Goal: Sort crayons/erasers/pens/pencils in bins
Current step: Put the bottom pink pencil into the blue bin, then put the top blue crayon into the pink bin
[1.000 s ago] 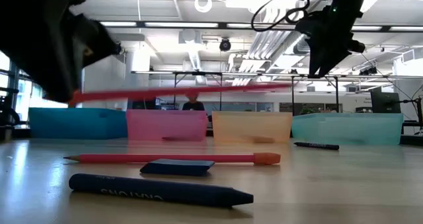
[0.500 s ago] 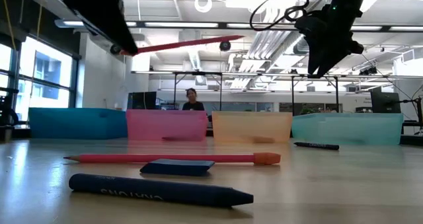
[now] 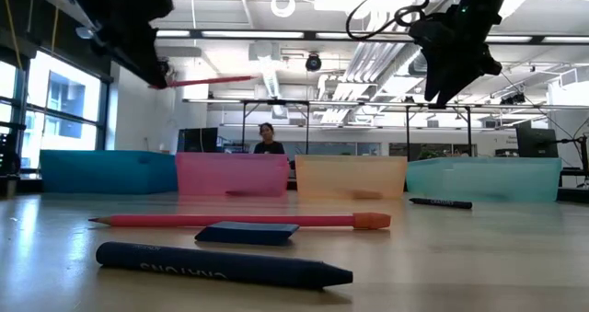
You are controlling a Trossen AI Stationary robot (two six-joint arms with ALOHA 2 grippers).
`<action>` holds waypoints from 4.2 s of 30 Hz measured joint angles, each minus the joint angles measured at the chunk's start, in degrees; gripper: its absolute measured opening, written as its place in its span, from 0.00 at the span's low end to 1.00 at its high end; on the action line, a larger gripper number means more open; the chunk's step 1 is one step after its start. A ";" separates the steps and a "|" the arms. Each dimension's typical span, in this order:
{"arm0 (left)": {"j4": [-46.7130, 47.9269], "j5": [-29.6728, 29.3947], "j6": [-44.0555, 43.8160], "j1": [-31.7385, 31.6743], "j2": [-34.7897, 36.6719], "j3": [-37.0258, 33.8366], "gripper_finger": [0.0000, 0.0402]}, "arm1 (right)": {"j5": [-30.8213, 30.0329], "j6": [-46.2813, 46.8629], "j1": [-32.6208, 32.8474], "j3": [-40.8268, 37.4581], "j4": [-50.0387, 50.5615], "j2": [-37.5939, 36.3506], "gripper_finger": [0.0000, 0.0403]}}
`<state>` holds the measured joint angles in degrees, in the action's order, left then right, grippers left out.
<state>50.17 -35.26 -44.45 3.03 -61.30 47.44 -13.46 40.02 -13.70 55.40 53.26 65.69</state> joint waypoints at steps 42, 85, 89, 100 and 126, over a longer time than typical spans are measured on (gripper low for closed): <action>9.84 18.47 9.45 -39.99 6.34 -10.51 0.04 | 3.70 8.92 2.86 0.00 -14.98 0.04 0.36; -0.67 24.52 24.31 -53.08 -7.71 -10.50 0.32 | 5.90 23.01 19.87 0.00 -10.67 17.34 0.36; -0.19 27.04 26.78 -53.93 -7.71 -9.47 0.38 | 8.61 22.67 19.87 0.00 -10.58 20.17 0.36; 3.76 31.33 33.98 -55.15 -7.67 1.39 0.40 | 10.75 23.00 19.30 0.00 -7.72 26.68 0.36; 3.96 34.84 37.20 -55.04 -6.24 14.74 0.40 | 15.50 18.50 13.64 0.26 -8.04 35.25 0.30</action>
<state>54.13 -0.43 -7.25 -52.01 -67.55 62.17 2.04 58.52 -0.05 55.66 45.22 100.95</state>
